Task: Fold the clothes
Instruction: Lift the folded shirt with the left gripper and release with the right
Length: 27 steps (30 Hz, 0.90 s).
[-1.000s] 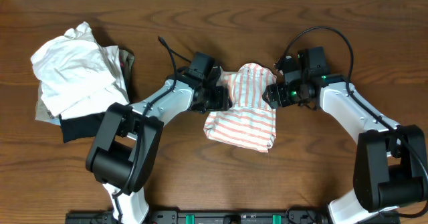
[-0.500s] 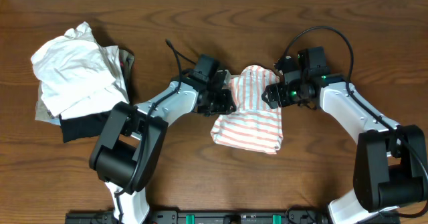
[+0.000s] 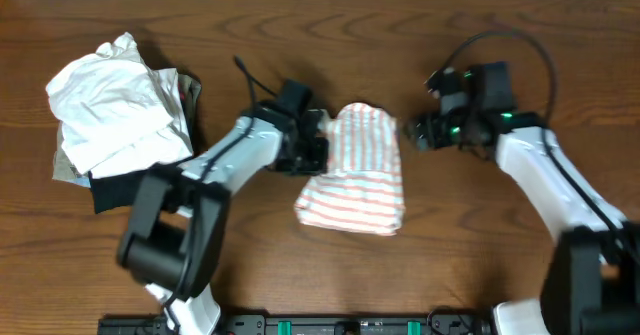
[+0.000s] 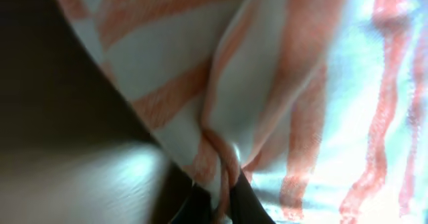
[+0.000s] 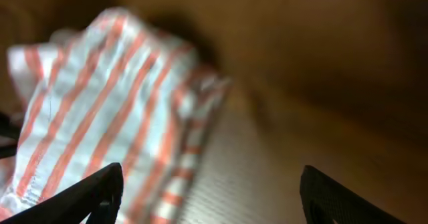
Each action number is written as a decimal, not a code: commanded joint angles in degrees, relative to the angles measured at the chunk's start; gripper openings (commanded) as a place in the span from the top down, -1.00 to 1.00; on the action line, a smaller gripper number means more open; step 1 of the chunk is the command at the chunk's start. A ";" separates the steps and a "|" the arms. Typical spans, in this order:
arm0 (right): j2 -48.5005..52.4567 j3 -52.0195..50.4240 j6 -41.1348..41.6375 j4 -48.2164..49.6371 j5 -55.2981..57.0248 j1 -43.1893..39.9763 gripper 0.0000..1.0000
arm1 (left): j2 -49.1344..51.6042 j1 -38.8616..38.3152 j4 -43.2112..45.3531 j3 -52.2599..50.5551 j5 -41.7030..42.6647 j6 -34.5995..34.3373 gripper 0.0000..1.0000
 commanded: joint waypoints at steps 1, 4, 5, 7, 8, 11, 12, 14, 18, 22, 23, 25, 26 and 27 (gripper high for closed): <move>-6.71 2.14 0.76 0.07 -0.44 -3.28 -0.64 | -6.64 2.95 -4.83 5.31 -6.93 9.03 0.88; -9.60 2.14 0.74 -0.22 -0.42 -5.16 -0.65 | -10.16 4.57 -7.74 8.00 -7.52 11.10 0.88; -10.36 2.14 0.74 -0.48 -0.42 -5.68 -0.64 | -11.28 5.07 -8.33 8.68 -8.13 11.15 0.88; -11.52 2.14 0.72 -1.18 -0.42 -6.54 -0.65 | -13.53 5.95 -9.14 9.75 -9.81 11.17 0.88; -12.00 2.14 0.72 -1.49 -0.42 -6.82 -0.65 | -14.51 6.34 -9.18 10.03 -10.49 11.17 0.88; -12.33 2.14 0.66 -1.79 -0.42 -7.04 -0.66 | -16.33 6.99 -9.18 10.23 -11.39 11.17 0.88; -12.33 2.14 0.48 -1.90 -0.42 -7.04 -0.66 | -16.44 7.08 -9.44 10.23 -11.39 11.17 0.88; -12.33 2.14 0.48 -2.14 -0.42 -7.04 -0.66 | -16.41 7.06 -10.08 10.23 -11.39 11.17 0.88; -12.33 2.14 0.48 -2.80 -0.42 -7.04 -0.67 | -16.46 7.15 -10.43 10.64 -12.17 11.87 0.88; -12.33 2.14 0.48 -2.84 -0.42 -7.04 -0.67 | -16.46 7.28 -11.98 13.33 -15.56 14.14 0.88; -12.33 2.14 0.48 -2.99 -0.42 -7.04 -0.67 | -16.46 7.37 -12.55 14.32 -16.57 14.84 0.88; -12.33 2.14 0.48 -3.45 -0.42 -7.04 -0.67 | -16.46 7.98 -13.92 16.74 -18.93 15.52 0.88; -12.33 2.14 0.48 -3.72 -0.42 -7.04 -0.67 | -16.46 8.50 -14.69 18.08 -19.54 15.89 0.88; -12.33 2.14 0.48 -3.93 -0.42 -7.04 -0.67 | -16.46 9.20 -15.45 19.37 -19.52 16.37 0.88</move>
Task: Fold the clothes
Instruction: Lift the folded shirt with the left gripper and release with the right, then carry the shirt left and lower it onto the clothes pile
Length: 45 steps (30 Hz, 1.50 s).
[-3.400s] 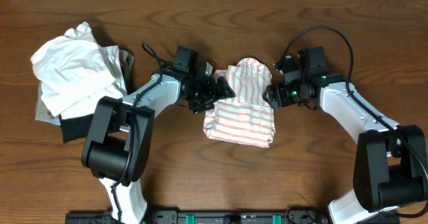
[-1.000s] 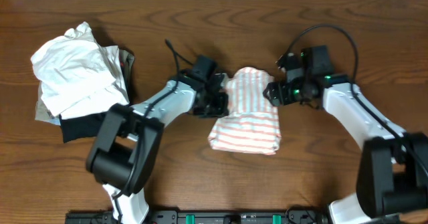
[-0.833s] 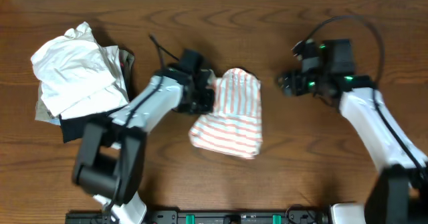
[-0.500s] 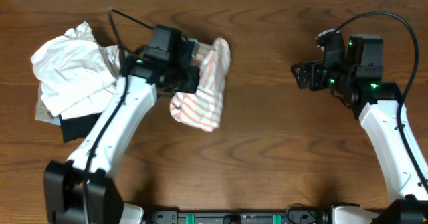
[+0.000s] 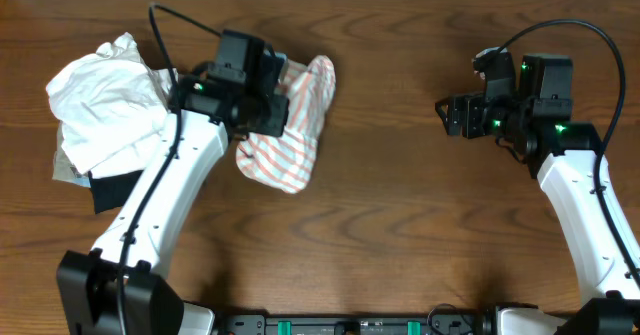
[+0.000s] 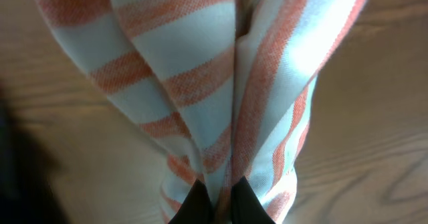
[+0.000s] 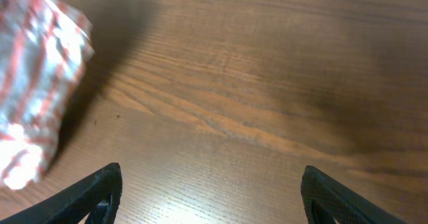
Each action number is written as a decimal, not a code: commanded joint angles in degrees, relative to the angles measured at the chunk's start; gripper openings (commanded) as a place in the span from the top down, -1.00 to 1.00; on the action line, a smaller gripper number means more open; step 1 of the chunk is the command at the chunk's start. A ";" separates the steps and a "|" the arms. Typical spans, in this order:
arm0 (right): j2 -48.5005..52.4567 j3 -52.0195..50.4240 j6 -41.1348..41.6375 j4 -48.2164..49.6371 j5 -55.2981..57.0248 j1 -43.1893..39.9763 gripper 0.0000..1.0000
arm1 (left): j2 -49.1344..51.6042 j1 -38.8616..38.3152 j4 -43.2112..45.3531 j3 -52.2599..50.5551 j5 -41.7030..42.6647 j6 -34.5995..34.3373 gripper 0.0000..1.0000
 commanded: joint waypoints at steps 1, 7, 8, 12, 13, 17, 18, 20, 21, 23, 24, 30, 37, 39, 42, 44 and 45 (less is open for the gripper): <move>-0.76 0.52 0.50 -0.61 -0.39 -0.26 -0.68 | -0.61 2.69 -1.42 6.91 -3.50 2.89 0.88; -0.76 0.52 -0.59 -1.84 -0.39 -0.26 -0.68 | -0.66 9.86 -4.37 12.85 -3.43 2.84 0.88; -0.76 0.52 -0.66 -2.03 -0.37 -0.26 -0.68 | -0.66 10.88 -4.42 13.33 -3.41 2.84 0.88; -0.76 0.52 -1.01 -2.03 -0.37 -0.26 -0.69 | -0.66 15.61 -4.26 15.15 -2.62 2.84 0.88; -0.76 0.52 -1.01 -2.03 -0.37 -0.26 -0.69 | -0.66 16.63 -4.13 15.58 -2.60 2.84 0.88; -0.76 0.52 -1.03 -2.08 -0.37 -0.26 -0.69 | -0.66 20.26 -3.06 17.14 -2.56 2.82 0.89; -0.74 0.52 -1.03 -2.05 -0.37 -0.26 -0.69 | -0.66 21.16 -2.51 17.25 -2.56 2.82 0.88; -0.74 0.52 -1.03 -2.03 -0.37 -0.26 -0.69 | -0.66 23.19 -1.57 17.25 -2.56 2.56 0.88; -0.74 0.52 -1.03 -2.05 -0.37 -0.26 -0.69 | -0.66 23.96 -1.38 17.25 -2.58 2.56 0.88; -0.74 0.52 -1.03 -2.12 -0.37 -0.26 -0.69 | -0.63 25.92 -1.11 17.25 -2.58 2.56 0.88; -0.74 0.52 -1.01 -2.16 -0.37 -0.26 -0.70 | -0.63 26.99 -0.83 17.25 -2.58 2.56 0.88; -0.74 0.52 -1.01 -2.23 -0.37 -0.26 -0.70 | -0.63 34.10 1.92 17.25 -2.58 2.38 0.88; -0.74 0.52 -1.01 -2.25 -0.39 -0.26 -0.70 | -0.02 40.15 2.51 17.16 -2.58 2.38 0.88; -0.74 0.52 -1.01 -2.29 -0.39 -0.26 -0.70 | 0.55 41.48 2.25 17.11 -2.60 2.38 0.88; -0.74 0.52 -1.01 -2.47 -0.42 -0.26 -0.70 | 1.77 43.25 2.21 17.11 -2.60 2.40 0.88; -0.74 0.52 -1.01 -2.51 -0.42 -0.26 -0.70 | 2.73 44.28 2.25 17.11 -2.60 2.40 0.88; -0.74 0.52 -1.01 -2.51 -0.42 -0.26 -0.70 | 3.15 44.76 2.23 17.07 -2.60 2.40 0.88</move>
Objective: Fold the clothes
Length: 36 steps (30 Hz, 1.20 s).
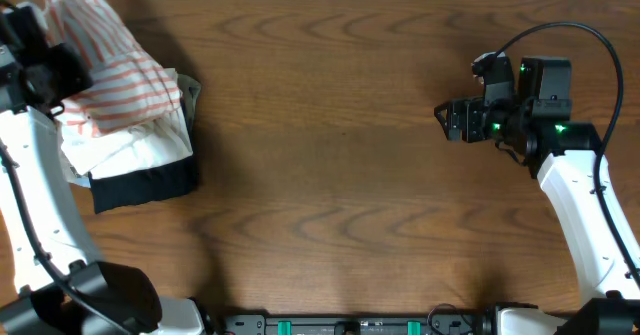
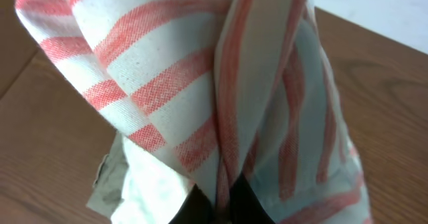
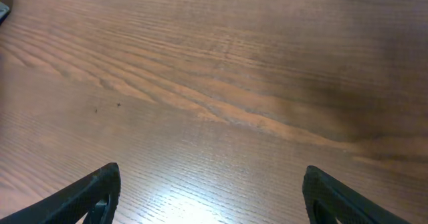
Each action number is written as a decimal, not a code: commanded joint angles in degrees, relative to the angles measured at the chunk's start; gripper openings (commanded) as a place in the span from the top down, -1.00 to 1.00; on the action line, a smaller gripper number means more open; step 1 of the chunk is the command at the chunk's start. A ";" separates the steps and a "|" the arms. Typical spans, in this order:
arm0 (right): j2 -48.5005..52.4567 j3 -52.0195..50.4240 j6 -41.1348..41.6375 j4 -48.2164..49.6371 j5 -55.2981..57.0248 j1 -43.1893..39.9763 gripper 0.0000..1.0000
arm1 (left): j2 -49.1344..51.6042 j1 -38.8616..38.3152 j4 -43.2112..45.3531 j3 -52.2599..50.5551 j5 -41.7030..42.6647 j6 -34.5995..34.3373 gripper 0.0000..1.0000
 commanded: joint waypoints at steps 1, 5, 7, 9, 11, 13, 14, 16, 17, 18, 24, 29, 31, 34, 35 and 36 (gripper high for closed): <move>-0.74 0.52 -0.72 -0.26 -0.42 -0.26 -0.70 | 2.19 2.16 0.33 2.08 -0.17 0.57 0.88; -0.74 0.52 -0.70 -0.46 -0.42 -0.26 -0.71 | 4.09 3.65 0.13 2.08 -0.17 0.57 0.88; -0.74 0.52 -0.70 -0.70 -0.42 -0.26 -0.71 | 4.98 4.35 -0.11 2.08 -0.17 0.57 0.88; -0.74 0.52 -0.70 -0.94 -0.42 -0.26 -0.71 | 5.88 5.01 -0.37 2.05 -0.20 0.57 0.88; -0.74 0.52 -0.70 -1.07 -0.42 -0.26 -0.71 | 6.43 5.57 -0.68 1.97 -0.24 0.59 0.88; -0.74 0.52 -0.70 -1.09 -0.39 -0.26 -0.71 | 6.69 6.08 -1.18 1.97 -0.42 0.61 0.88; -0.74 0.52 -0.70 -1.09 -0.39 -0.26 -0.71 | 6.73 6.36 -1.38 1.97 -0.46 0.61 0.86; -0.74 0.52 -0.70 -1.09 -0.39 -0.26 -0.71 | 6.71 7.02 -1.40 1.97 -1.84 0.61 0.56; -0.74 0.52 -0.70 -1.09 -0.39 -0.26 -0.71 | 6.64 7.37 -1.40 1.97 -3.30 0.59 0.42; -0.74 0.52 -0.70 -1.09 -0.39 -0.26 -0.71 | 6.60 7.67 -1.40 1.97 -5.11 0.57 0.09; -0.74 0.52 -0.74 -1.09 0.90 -0.26 -0.72 | 3.13 8.68 -0.79 1.99 -10.62 0.50 -0.63; -0.74 0.52 -0.72 -1.07 1.77 -0.26 -0.73 | -1.95 7.63 4.07 1.99 -3.58 -0.26 -0.71; -0.74 0.52 -0.72 -1.09 1.79 -0.26 -0.74 | -3.37 7.54 7.15 1.99 3.17 -2.34 -0.71; -0.74 0.52 -0.72 -1.09 1.79 -0.26 -0.74 | -3.41 7.54 11.17 1.97 9.75 -7.80 -0.28; -0.74 0.52 -0.72 -1.07 1.77 -0.26 -0.74 | -2.91 7.48 12.07 1.97 10.38 -9.92 -0.15; -0.74 0.52 -0.72 -1.07 1.77 -0.26 -0.74 | -2.16 7.41 12.68 1.97 10.40 -12.13 -0.12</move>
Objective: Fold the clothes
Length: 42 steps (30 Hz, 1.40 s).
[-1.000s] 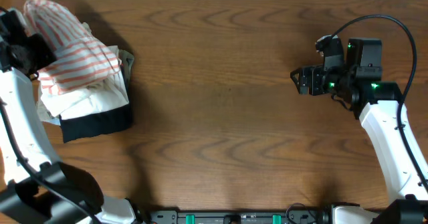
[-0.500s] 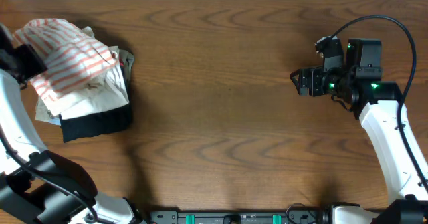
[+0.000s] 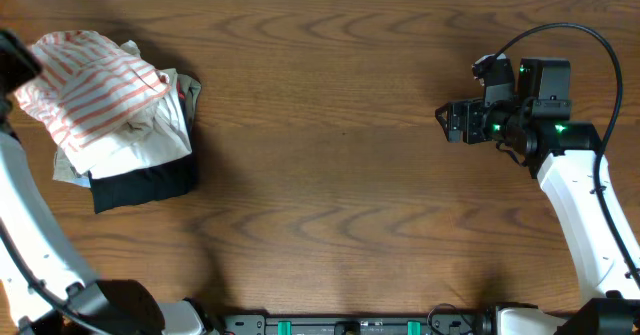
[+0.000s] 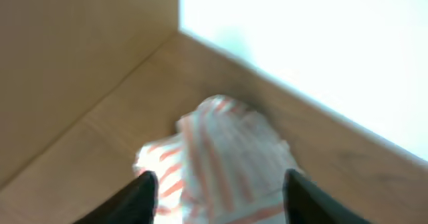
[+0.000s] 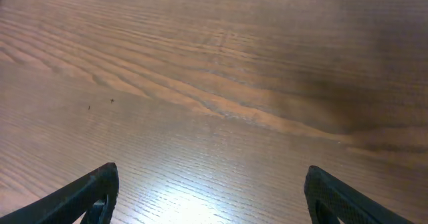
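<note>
The red-and-white striped cloth (image 3: 95, 83) lies folded on top of the clothes pile (image 3: 135, 160) at the table's far left; it shows blurred (image 4: 227, 150) in the left wrist view. My left gripper (image 4: 217, 197) is open above it, nothing between its fingers; overhead only the arm's edge shows at the left border. My right gripper (image 3: 442, 120) hovers open over bare wood at the right, its fingertips (image 5: 80, 197) wide apart.
The pile holds white, grey and black garments (image 3: 145, 187) under the striped one. The wooden table (image 3: 330, 175) stretches between the pile and the right arm. A white wall (image 4: 321, 43) lies beyond the table's far edge.
My left gripper has let go of the striped cloth, which now rests on the pile, and stands open higher above it. The right arm has not moved.
The striped cloth lay folded at mid-table with my left gripper shut on its edge and the right gripper open beside it. Then the left held it further left, then over the pile. Now it sits released on the pile; the right gripper stayed open at the right.
</note>
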Each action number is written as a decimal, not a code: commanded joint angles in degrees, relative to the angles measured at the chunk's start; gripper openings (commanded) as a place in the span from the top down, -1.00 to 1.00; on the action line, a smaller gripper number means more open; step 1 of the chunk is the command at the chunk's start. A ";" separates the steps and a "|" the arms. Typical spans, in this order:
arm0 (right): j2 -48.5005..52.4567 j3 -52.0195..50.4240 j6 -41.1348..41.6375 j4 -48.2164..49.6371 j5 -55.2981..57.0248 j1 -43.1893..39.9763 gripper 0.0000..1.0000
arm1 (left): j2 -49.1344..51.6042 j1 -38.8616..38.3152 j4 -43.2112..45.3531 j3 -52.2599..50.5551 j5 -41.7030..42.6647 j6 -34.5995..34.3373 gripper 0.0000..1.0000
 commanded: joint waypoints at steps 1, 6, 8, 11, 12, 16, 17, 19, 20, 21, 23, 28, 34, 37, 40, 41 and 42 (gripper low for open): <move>-0.74 0.52 -0.72 -0.09 0.42 -0.26 -0.74 | 2.25 -0.44 2.03 0.90 7.23 -9.66 -0.08; -0.74 0.52 -0.72 -0.09 0.42 -0.26 -0.74 | 9.14 -2.16 2.47 0.90 7.43 -15.47 -0.26; -0.74 0.52 -0.72 -0.20 0.39 -0.26 -0.74 | 12.35 -2.69 2.12 0.90 10.32 -16.70 -0.49; -0.74 0.52 -0.70 -0.57 0.42 -0.26 -0.73 | 17.18 -3.28 -0.85 0.90 17.46 -16.81 -0.62; -0.74 0.52 -0.70 -0.76 0.39 -0.26 -0.74 | 18.47 -3.45 -3.10 0.87 18.01 -16.81 -0.62; -0.74 0.52 -0.74 -1.79 0.44 -0.26 -0.74 | 22.40 -3.98 -14.93 -0.07 13.16 -16.81 -0.62; -0.74 0.52 -0.76 -1.90 0.44 -0.26 -0.74 | 22.99 -3.98 -17.25 -0.68 10.88 -16.83 -0.62; -0.74 0.52 -1.66 -1.99 0.44 -0.26 -0.73 | 23.69 -3.96 -19.39 -2.14 8.17 -16.81 -0.63; -0.74 0.52 -1.79 -1.95 0.50 -0.26 -0.74 | 23.74 -3.96 -19.34 -3.02 7.98 -16.76 -0.62; -0.74 0.52 -1.79 -1.92 0.72 -0.26 -0.74 | 23.74 -3.96 -19.10 -3.69 8.00 -16.74 -0.63; -0.74 0.52 -1.79 -1.84 0.90 -0.26 -0.74 | 23.74 -3.96 -18.69 -3.96 8.02 -16.35 -0.63; -0.74 0.52 -1.86 -1.66 1.36 -0.26 -0.76 | 22.29 -4.13 -15.32 -3.87 13.25 -13.33 -0.65; -0.74 0.52 -3.30 1.55 3.02 -0.26 -0.92 | 14.45 -6.91 -12.37 -3.87 15.10 -6.10 -0.72; -0.74 0.52 -2.84 4.39 6.25 -0.28 -0.99 | 9.31 -9.86 -12.00 -3.87 12.31 -3.34 -0.83; -0.74 0.55 -2.84 7.32 11.15 -0.44 -0.99 | 4.92 -13.18 -12.50 -3.87 8.50 -1.97 -0.96; -0.74 0.63 -2.91 8.33 13.68 -0.61 -0.99 | 3.56 -14.32 -12.76 -3.87 8.11 -1.55 -0.96; -0.74 0.70 -3.28 9.44 16.79 -0.92 -0.99 | 2.45 -15.32 -12.92 -3.87 7.98 -1.20 -0.96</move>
